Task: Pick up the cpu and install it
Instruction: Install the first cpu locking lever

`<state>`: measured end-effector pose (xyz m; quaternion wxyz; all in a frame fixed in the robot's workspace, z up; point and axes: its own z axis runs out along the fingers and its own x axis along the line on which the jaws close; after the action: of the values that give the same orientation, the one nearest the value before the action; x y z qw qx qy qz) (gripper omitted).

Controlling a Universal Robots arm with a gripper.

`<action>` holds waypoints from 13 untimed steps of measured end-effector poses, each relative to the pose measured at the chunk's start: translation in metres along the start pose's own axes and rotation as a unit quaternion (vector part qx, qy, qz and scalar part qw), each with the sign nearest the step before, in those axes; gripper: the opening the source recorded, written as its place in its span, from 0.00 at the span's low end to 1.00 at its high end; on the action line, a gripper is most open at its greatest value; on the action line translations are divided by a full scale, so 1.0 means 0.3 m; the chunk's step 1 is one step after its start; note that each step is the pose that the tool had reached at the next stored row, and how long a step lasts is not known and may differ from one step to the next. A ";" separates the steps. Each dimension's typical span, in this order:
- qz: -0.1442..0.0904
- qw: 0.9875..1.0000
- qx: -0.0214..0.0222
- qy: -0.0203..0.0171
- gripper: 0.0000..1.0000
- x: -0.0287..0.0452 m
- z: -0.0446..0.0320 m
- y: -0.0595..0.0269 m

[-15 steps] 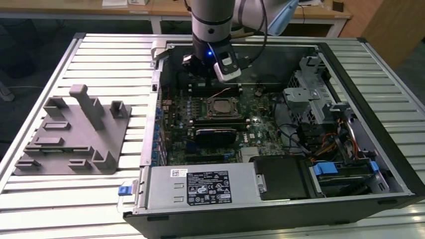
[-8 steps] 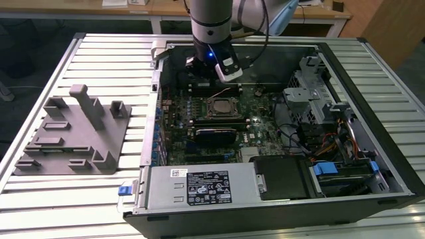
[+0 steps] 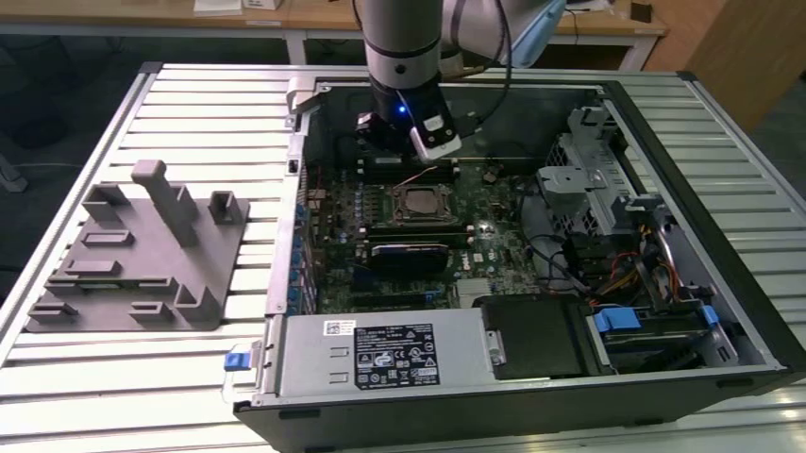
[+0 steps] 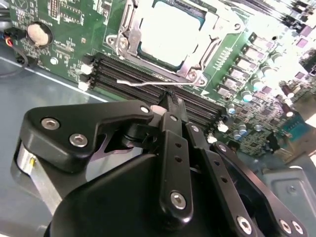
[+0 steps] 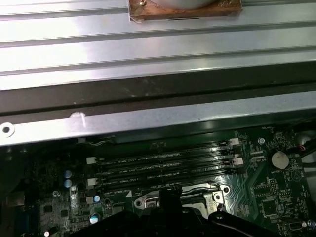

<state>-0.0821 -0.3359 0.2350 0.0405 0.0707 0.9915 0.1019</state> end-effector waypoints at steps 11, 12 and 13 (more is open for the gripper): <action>0.015 1.000 -0.001 -0.011 0.11 -0.015 0.031 -0.004; 0.016 1.000 -0.001 -0.013 0.11 -0.017 0.033 -0.004; 0.017 1.000 -0.001 -0.014 0.11 -0.019 0.036 -0.004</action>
<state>-0.0757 -0.3359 0.2246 0.0526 0.0890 0.9893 0.1028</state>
